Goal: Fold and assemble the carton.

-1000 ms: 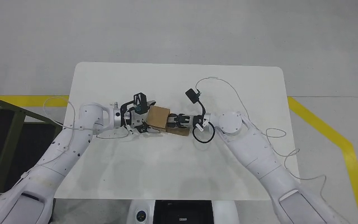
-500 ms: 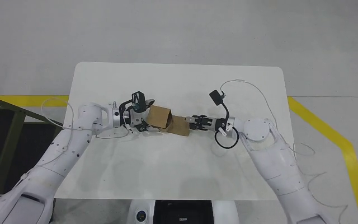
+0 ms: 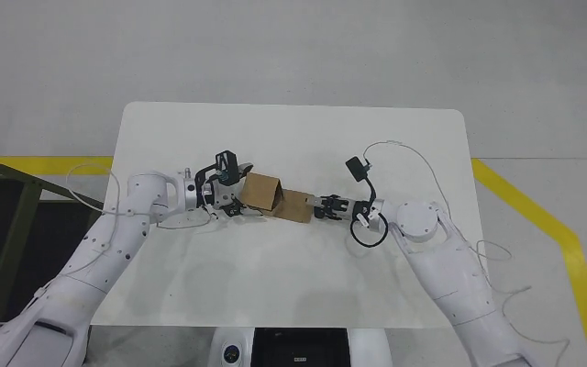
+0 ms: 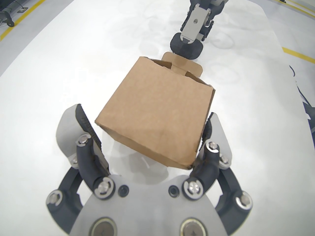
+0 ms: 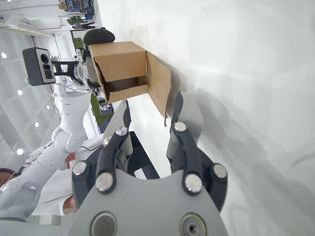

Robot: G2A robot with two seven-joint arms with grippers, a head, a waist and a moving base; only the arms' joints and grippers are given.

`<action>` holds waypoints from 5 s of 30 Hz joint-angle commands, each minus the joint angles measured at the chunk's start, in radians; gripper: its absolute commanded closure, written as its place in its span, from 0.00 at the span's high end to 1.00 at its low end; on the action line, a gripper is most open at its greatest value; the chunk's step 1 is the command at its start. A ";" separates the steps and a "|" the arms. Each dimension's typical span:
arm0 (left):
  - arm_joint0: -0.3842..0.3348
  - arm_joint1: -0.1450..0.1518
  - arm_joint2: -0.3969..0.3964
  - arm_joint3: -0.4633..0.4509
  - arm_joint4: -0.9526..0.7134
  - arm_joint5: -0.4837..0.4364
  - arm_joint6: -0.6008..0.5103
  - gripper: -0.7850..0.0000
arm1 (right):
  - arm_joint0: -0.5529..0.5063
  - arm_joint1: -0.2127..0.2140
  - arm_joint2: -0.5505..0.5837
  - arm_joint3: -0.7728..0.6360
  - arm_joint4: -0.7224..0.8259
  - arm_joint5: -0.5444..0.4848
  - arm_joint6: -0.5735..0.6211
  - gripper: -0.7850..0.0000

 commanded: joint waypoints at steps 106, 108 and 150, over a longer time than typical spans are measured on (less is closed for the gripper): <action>0.028 -0.002 -0.037 -0.021 -0.006 -0.020 -0.041 1.00 | 0.239 -0.070 -0.223 0.059 -0.087 -0.002 0.005 0.18; 0.029 -0.002 -0.039 -0.021 -0.006 -0.020 -0.041 1.00 | 0.241 -0.071 -0.223 0.061 -0.090 0.000 0.002 0.17; 0.060 -0.014 -0.066 -0.046 -0.015 -0.015 -0.083 1.00 | 0.118 -0.040 -0.106 -0.014 -0.028 -0.044 -0.007 0.00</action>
